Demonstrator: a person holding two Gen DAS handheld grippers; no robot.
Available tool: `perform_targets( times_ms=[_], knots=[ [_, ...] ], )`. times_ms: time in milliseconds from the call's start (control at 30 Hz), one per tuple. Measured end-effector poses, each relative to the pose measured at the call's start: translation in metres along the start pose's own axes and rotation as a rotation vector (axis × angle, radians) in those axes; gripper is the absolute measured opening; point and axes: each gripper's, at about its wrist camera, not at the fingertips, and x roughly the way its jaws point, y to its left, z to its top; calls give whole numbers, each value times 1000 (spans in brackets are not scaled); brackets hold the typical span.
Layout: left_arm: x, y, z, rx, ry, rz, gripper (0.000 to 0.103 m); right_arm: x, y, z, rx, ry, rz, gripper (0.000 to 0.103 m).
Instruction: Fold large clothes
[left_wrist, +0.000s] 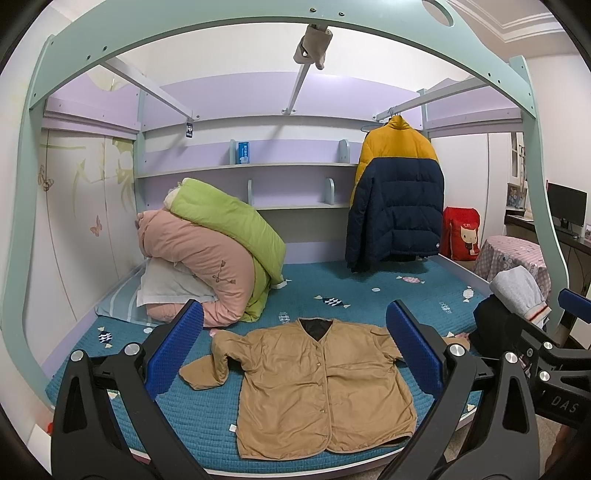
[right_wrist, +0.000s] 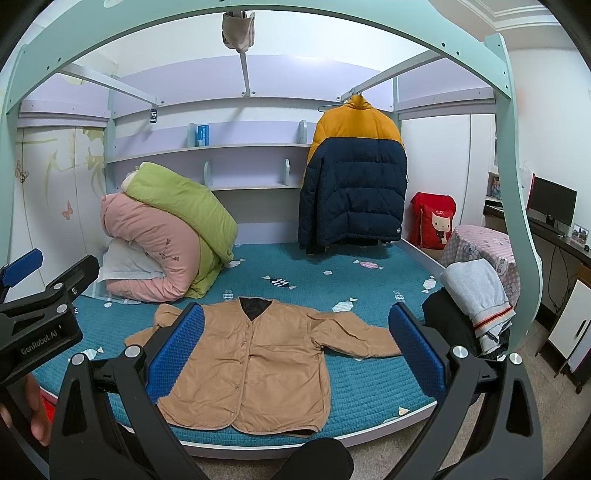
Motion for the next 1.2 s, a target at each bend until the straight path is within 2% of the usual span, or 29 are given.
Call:
perform_targets(
  times_ms=[1200],
  knots=[
    [-1,4,21,1,-1,2,98,-4,6,5,12,-9,14,96]
  ],
)
